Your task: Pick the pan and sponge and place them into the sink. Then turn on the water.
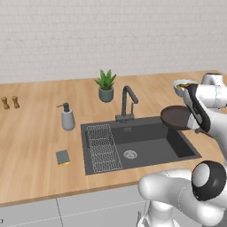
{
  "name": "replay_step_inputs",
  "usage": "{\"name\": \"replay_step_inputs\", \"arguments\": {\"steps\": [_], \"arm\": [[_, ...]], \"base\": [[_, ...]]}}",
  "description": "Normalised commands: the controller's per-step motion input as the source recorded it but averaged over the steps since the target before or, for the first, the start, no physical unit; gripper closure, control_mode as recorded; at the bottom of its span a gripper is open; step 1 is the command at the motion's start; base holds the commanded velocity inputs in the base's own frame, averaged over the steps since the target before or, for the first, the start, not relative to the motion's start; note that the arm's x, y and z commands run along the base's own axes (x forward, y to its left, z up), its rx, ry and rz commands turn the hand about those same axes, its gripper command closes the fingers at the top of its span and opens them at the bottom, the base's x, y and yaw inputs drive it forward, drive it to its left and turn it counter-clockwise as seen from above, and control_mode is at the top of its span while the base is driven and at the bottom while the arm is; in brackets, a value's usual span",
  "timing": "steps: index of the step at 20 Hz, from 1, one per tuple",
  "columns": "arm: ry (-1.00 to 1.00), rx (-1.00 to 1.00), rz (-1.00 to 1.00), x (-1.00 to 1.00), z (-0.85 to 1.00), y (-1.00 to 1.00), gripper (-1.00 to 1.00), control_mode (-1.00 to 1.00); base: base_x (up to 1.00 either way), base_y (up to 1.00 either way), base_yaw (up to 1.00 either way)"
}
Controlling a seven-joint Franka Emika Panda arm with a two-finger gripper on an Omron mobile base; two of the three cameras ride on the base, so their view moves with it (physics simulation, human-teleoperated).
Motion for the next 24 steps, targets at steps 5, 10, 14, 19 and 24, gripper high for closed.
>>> {"name": "replay_step_inputs", "arguments": {"steps": [5, 10, 14, 19, 24], "arm": [[0.0, 0.0, 0.36, 0.0, 0.0, 0.33, 1.0, -1.0], [0.0, 0.0, 0.29, 0.0, -0.02, 0.14, 1.0, -1.0], [0.0, 0.0, 0.28, 0.01, -0.05, 0.0, 1.0, -1.0], [0.01, 0.0, 0.27, 0.09, -0.09, 0.03, 1.0, -1.0], [0.04, 0.0, 0.21, 0.18, -0.24, 0.17, 1.0, -1.0]], "base": [[0.0, 0.0, 0.0], [0.0, 0.0, 0.0], [0.0, 0.0, 0.0], [0.0, 0.0, 0.0], [0.0, 0.0, 0.0]]}}
